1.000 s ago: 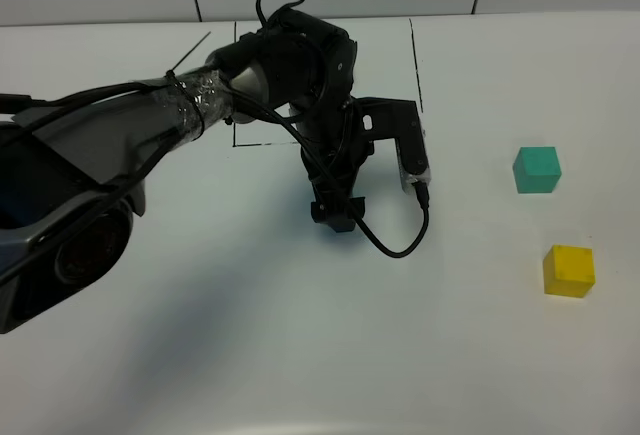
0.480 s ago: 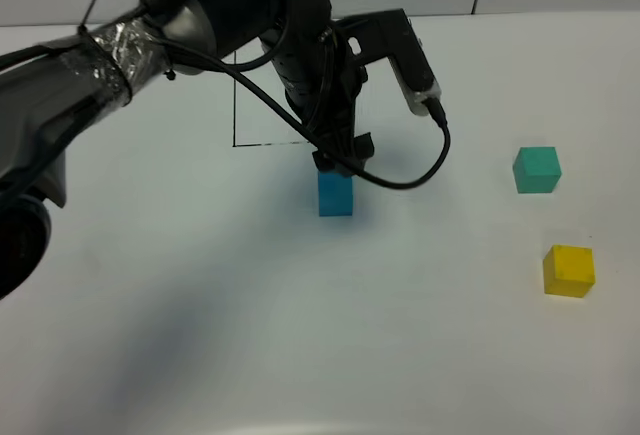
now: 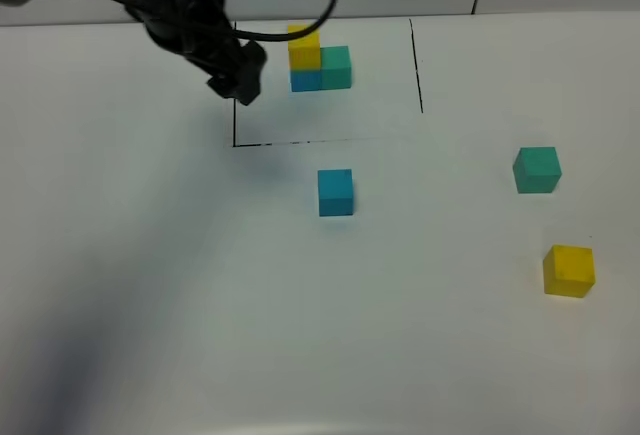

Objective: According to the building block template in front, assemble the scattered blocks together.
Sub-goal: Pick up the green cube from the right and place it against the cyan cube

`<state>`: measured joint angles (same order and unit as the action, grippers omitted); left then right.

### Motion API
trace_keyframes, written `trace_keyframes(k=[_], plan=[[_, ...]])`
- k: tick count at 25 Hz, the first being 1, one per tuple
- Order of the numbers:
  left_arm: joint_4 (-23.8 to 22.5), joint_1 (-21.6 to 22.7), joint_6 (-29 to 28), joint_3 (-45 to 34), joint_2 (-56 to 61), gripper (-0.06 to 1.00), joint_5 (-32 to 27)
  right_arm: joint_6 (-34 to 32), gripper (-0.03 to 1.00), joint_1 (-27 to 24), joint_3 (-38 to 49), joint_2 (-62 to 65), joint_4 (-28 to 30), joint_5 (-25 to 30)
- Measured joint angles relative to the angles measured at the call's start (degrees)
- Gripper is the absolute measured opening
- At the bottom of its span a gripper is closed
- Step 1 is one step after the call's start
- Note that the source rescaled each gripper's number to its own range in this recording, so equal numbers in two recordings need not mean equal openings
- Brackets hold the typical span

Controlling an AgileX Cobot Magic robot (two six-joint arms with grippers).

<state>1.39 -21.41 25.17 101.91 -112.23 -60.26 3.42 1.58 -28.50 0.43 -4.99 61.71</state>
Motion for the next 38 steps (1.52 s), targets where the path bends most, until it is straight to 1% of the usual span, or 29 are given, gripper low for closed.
trace_keyframes(k=[5,7,9,11,15,18,20,23,26,30,38], plan=[[3.34,7.33,-0.73,-13.42,9.14,0.97,6.14,0.00,0.78,0.00,0.00,0.00,0.00,0.00],[3.60,9.79,-2.17,-18.89,13.33,0.97,8.08,0.00,0.78,0.00,0.00,0.00,0.00,0.00],[3.00,11.13,-4.74,-24.34,18.02,0.97,10.03,0.00,0.78,0.00,0.00,0.00,0.00,0.00],[1.51,11.50,-8.36,-28.65,22.27,0.97,11.12,0.00,0.78,0.00,0.00,0.00,0.00,0.00],[-2.45,11.55,-15.48,-35.78,30.89,0.97,11.46,0.00,0.78,0.00,0.00,0.00,0.00,0.00],[-3.12,11.55,-19.29,-40.52,37.19,0.96,11.00,0.00,0.78,0.00,0.00,0.00,0.00,0.00],[-3.12,11.55,-20.76,-44.05,41.42,0.96,10.75,0.00,0.78,0.00,0.00,0.00,0.00,0.00],[-2.74,11.55,-21.46,-49.40,47.64,0.96,10.61,0.00,0.78,0.00,0.00,0.00,0.00,0.00],[-1.39,11.55,-21.80,-54.55,54.48,0.96,10.88,0.00,0.78,0.00,0.00,0.00,0.00,0.00],[-0.01,11.55,-21.81,-59.97,64.51,0.96,11.14,0.00,0.78,0.00,0.00,0.00,0.00,0.00],[2.97,11.55,-21.81,-67.27,83.62,0.96,6.88,0.00,0.77,0.00,0.00,0.00,0.00,0.00]])
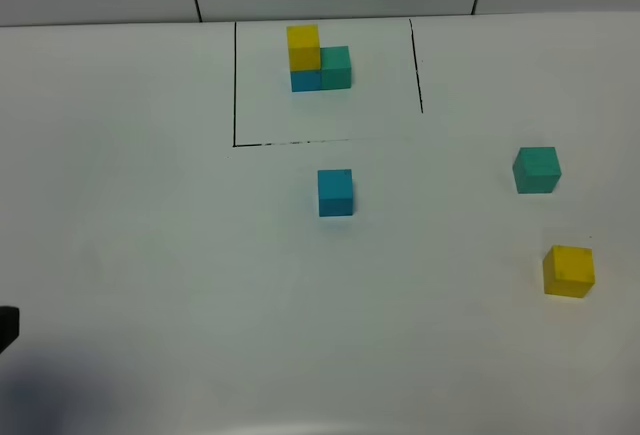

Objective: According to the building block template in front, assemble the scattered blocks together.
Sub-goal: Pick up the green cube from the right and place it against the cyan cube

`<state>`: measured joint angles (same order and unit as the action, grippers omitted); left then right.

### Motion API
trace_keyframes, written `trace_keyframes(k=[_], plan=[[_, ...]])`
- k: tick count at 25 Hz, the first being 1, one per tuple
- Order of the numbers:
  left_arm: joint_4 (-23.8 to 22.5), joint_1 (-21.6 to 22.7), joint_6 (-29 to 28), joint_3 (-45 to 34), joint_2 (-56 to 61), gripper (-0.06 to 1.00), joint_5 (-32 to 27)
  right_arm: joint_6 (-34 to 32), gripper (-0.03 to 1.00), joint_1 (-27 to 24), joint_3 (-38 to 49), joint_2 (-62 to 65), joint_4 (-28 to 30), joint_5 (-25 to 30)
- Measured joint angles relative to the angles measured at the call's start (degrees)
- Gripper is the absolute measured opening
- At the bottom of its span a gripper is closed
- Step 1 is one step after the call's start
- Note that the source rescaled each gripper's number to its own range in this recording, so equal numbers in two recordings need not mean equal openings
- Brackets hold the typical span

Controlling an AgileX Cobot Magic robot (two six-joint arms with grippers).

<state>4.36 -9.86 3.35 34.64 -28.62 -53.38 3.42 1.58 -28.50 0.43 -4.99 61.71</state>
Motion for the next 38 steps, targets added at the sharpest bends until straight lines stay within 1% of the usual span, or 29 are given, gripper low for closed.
trace_keyframes(k=[7,12,15,18,24,27,38], plan=[[2.04,0.00,0.00,-4.15,13.37,0.93,-2.28,0.00,0.77,0.00,0.00,0.00,0.00,0.00],[2.18,0.00,0.00,-5.16,18.59,0.92,-4.80,0.00,0.77,0.00,0.00,0.00,0.00,0.00],[2.18,0.00,0.00,-5.77,21.35,0.88,-5.99,0.00,0.77,0.00,0.00,0.00,0.00,0.00],[2.18,0.00,0.00,-5.77,23.85,0.82,-6.10,0.00,0.77,0.00,0.00,0.00,0.00,0.00],[2.18,0.00,0.09,-5.77,27.00,0.65,-6.27,0.00,0.77,0.00,0.00,0.00,0.00,0.00],[2.21,0.00,0.09,-5.77,27.11,0.61,-6.27,0.00,0.77,0.00,0.00,0.00,0.00,0.00],[2.21,0.13,0.09,-5.77,28.11,0.59,-6.27,0.00,0.76,0.00,0.00,0.00,0.00,0.00]])
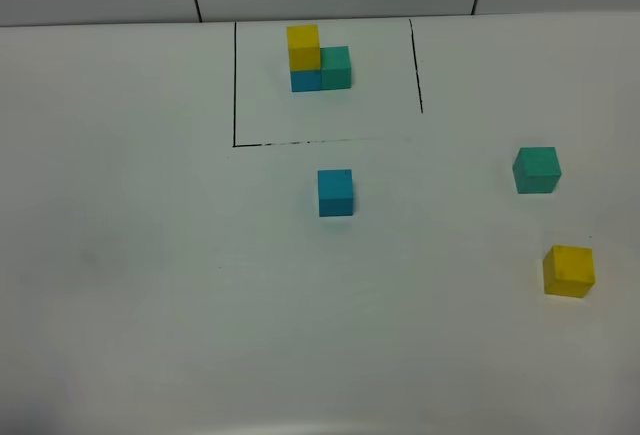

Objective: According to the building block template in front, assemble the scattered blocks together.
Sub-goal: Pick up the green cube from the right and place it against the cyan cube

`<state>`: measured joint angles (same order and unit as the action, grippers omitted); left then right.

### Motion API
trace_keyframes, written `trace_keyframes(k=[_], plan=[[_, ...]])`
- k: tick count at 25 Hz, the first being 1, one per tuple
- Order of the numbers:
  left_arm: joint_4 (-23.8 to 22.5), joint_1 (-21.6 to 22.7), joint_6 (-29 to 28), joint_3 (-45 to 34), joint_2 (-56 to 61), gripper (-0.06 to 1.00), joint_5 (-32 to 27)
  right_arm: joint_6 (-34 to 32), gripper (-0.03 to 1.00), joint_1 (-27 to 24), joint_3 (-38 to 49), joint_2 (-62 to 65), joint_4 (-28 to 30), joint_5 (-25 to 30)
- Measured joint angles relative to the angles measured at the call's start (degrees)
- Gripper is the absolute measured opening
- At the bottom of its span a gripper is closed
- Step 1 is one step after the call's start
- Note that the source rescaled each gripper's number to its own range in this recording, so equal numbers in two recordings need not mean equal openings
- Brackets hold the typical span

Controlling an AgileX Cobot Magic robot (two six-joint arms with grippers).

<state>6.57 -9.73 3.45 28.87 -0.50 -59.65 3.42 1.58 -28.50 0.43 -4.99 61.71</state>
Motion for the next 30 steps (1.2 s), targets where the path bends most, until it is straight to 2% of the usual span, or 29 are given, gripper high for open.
trace_keyframes(k=[2,7,30], plan=[[0.00,1.21,0.00,0.00,0.65,0.59,-0.05,0.00,0.76,0.00,0.00,0.00,0.00,0.00],[0.00,7.82,0.00,0.00,0.75,0.59,-0.05,0.00,0.76,0.00,0.00,0.00,0.00,0.00],[0.00,8.09,0.00,0.00,0.65,0.59,-0.05,-0.05,0.76,0.00,0.00,0.00,-0.06,0.00]])
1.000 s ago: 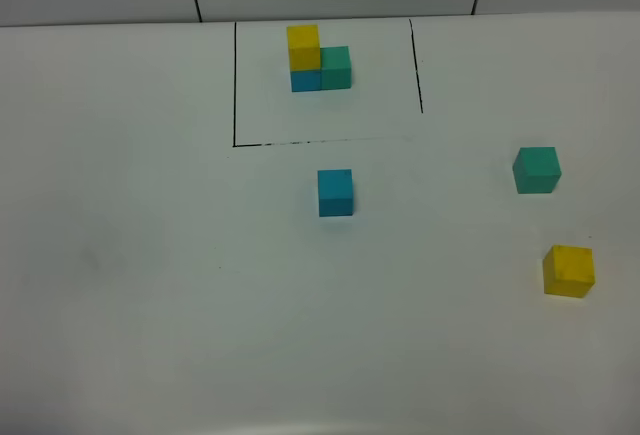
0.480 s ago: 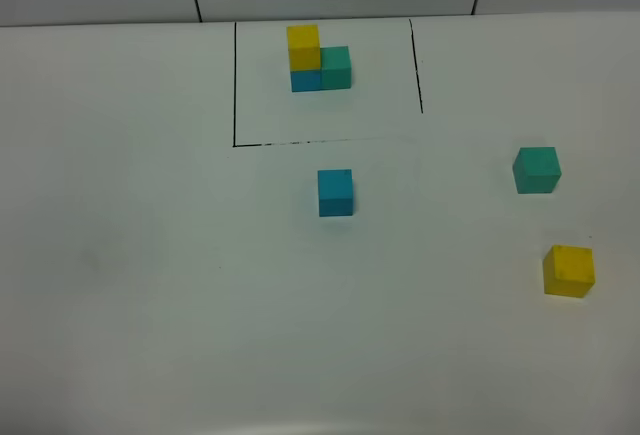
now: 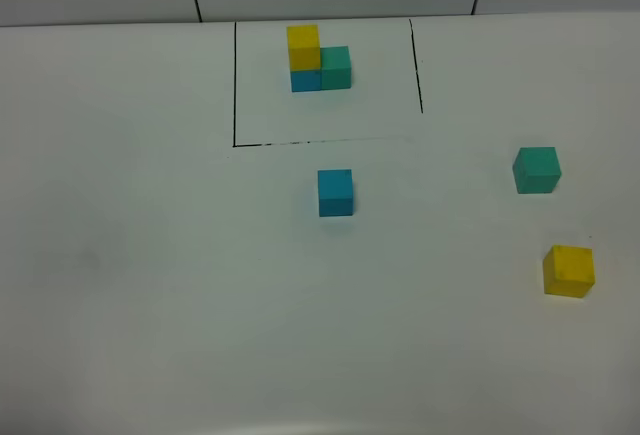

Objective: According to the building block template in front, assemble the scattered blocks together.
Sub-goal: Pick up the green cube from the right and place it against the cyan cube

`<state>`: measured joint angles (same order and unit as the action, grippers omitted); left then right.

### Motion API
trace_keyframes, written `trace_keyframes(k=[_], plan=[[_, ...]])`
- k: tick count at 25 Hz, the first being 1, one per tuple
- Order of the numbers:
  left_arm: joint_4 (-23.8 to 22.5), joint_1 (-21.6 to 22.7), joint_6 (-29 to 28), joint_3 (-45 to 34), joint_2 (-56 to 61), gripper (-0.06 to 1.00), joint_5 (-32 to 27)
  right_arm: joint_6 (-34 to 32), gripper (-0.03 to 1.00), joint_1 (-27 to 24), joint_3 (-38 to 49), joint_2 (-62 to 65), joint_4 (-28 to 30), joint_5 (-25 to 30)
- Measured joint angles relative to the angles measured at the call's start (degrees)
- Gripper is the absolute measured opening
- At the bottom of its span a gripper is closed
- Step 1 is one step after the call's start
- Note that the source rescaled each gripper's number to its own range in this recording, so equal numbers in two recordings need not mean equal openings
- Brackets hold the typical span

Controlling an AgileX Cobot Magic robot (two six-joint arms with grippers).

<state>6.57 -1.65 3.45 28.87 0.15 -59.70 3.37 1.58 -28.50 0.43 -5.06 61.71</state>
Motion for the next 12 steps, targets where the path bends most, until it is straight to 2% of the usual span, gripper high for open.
trace_keyframes(k=[12], plan=[[0.00,0.00,0.03,0.00,0.00,0.59,0.00,0.00,0.75,0.00,0.00,0.00,-0.05,0.00]])
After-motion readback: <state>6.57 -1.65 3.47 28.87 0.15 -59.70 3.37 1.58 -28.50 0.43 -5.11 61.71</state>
